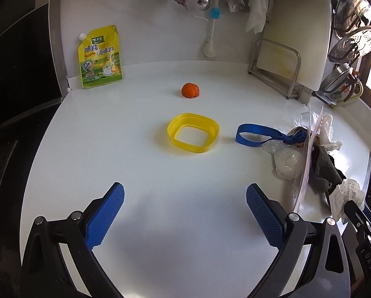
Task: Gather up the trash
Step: 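Grasp the crumpled white grid paper with the right tool while the left tool reaches toward the yellow lid, then close the left tool on the rim of the yellow square lid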
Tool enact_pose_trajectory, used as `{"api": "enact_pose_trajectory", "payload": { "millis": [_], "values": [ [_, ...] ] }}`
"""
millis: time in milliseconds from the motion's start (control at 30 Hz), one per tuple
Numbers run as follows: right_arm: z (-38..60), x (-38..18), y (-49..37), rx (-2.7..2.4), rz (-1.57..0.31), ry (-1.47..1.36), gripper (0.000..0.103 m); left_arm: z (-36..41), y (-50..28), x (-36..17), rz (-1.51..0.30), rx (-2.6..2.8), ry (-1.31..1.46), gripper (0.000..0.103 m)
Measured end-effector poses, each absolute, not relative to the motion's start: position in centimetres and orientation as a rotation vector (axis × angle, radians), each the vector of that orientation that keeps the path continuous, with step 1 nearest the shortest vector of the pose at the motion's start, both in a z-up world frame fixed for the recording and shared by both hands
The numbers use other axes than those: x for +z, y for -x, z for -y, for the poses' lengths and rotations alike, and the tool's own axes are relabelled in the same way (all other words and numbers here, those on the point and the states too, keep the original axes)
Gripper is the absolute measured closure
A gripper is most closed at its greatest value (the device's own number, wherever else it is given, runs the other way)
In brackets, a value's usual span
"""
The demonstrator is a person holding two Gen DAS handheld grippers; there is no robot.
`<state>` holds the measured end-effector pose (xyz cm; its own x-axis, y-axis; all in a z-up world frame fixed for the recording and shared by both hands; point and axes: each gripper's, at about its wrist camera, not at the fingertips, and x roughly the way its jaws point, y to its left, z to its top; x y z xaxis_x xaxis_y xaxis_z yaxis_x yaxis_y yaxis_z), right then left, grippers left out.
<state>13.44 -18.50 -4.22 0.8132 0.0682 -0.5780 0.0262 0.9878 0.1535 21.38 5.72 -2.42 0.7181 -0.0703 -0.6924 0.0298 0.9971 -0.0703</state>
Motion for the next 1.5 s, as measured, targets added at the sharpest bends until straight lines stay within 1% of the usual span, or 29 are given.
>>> {"api": "enact_pose_trajectory", "payload": {
  "millis": [133,300,733,967,1167,1200,1233,1267,1333,1500],
  "values": [
    [21.7,-4.0,-13.1,0.049,-0.611,-0.292,0.073,-5.5,-23.1,-2.3,-0.784,-0.079,0.067,0.006],
    [23.6,-3.4,-12.0,0.009,-0.570,-0.281,0.073,-5.6,-25.5,-2.9,-0.826,-0.101,0.098,0.006],
    [27.2,-3.8,-10.4,0.014,-0.559,-0.353,0.073,-5.5,-32.0,-5.9,-0.975,-0.045,0.078,0.006],
    [27.9,-4.0,-10.4,0.024,-0.556,-0.383,0.073,-4.7,-34.3,-6.1,-0.981,0.007,-0.002,0.006],
    [28.1,-4.4,-10.4,0.032,-0.562,-0.398,0.073,-4.9,-35.5,-6.1,-0.988,0.025,0.015,0.006],
    [28.0,-4.5,-10.4,0.033,-0.563,-0.399,0.073,-4.8,-35.5,-6.0,-0.985,0.026,0.015,0.009],
    [27.9,-4.5,-10.4,0.035,-0.565,-0.399,0.073,-4.8,-35.3,-5.9,-0.978,0.024,0.012,0.016],
    [27.9,-4.6,-10.4,0.036,-0.566,-0.400,0.073,-4.7,-35.2,-5.8,-0.971,0.017,0.011,0.019],
    [27.8,-4.7,-10.4,0.040,-0.569,-0.402,0.073,-4.4,-34.8,-5.6,-0.962,-0.002,0.004,0.030],
    [27.3,-4.8,-9.9,0.043,-0.578,-0.382,0.073,-5.1,-33.6,-5.2,-0.946,-0.061,0.072,0.032]
  ]
}}
